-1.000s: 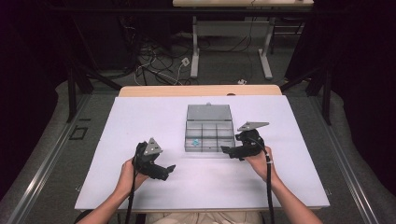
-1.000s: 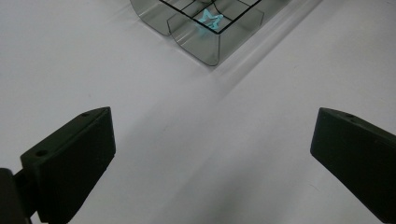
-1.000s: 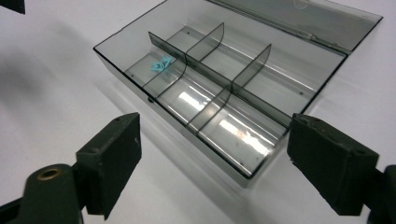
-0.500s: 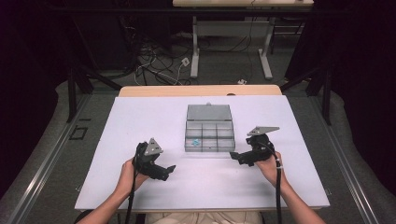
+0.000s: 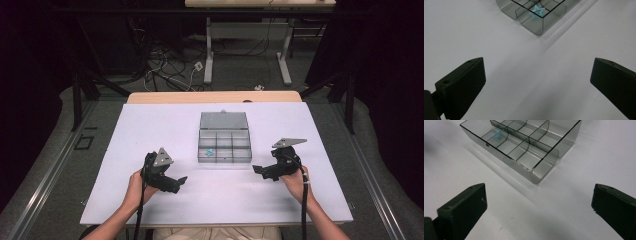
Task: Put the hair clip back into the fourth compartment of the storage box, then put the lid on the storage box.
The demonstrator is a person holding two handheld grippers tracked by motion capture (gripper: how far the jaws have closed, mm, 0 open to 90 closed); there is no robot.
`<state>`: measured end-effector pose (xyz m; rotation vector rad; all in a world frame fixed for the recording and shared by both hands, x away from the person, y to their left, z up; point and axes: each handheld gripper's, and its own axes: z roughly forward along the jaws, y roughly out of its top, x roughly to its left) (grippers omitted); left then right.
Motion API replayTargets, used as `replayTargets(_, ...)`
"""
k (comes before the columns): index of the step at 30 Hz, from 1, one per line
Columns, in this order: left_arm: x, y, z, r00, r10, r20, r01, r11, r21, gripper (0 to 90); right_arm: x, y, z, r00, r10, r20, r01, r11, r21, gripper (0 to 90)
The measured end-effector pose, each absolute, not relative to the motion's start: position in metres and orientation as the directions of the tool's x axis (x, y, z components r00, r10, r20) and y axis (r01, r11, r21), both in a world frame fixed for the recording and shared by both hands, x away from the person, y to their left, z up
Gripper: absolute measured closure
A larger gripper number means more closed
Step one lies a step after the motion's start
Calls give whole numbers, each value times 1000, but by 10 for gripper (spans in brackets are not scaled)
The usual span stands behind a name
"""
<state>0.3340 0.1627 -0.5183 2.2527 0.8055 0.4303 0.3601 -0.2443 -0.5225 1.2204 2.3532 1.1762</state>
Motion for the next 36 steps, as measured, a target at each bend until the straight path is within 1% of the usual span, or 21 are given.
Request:
replayTargets(2, 333, 162, -518, 751, 657, 63, 434, -563, 704, 0, 359, -247, -522, -609, 777, 156, 590, 313, 745, 0)
replayTargets(7, 334, 160, -519, 754, 653, 70, 426, -567, 705, 0, 361, -253, -522, -599, 787, 146, 584, 304, 753, 0)
replayTargets(12, 337, 159, -520, 748, 661, 62, 437, -561, 702, 0, 363, -253, -523, -595, 789, 153, 592, 302, 747, 0)
replayTargets(14, 337, 158, -518, 752, 655, 79, 425, -571, 702, 0, 363, -254, -523, -595, 789, 153, 596, 304, 743, 0)
replayTargets(15, 337, 156, -518, 750, 659, 64, 435, -563, 703, 0, 364, -255, -524, -595, 790, 147, 592, 307, 745, 0)
replayTargets(18, 341, 152, -515, 751, 657, 63, 432, -562, 705, 0, 365, -256, -525, -594, 790, 148, 594, 307, 744, 0)
replayTargets(28, 368, 130, -505, 754, 655, 47, 441, -557, 704, 0, 369, -257, -527, -604, 779, 166, 605, 313, 732, 0)
replayTargets(32, 381, 120, -498, 760, 649, 45, 439, -563, 700, 0, 370, -256, -528, -619, 772, 146, 590, 334, 735, 0)
replayTargets(36, 395, 108, -493, 762, 646, 31, 447, -562, 696, 0, 370, -257, -528, -608, 777, 163, 606, 321, 728, 0)
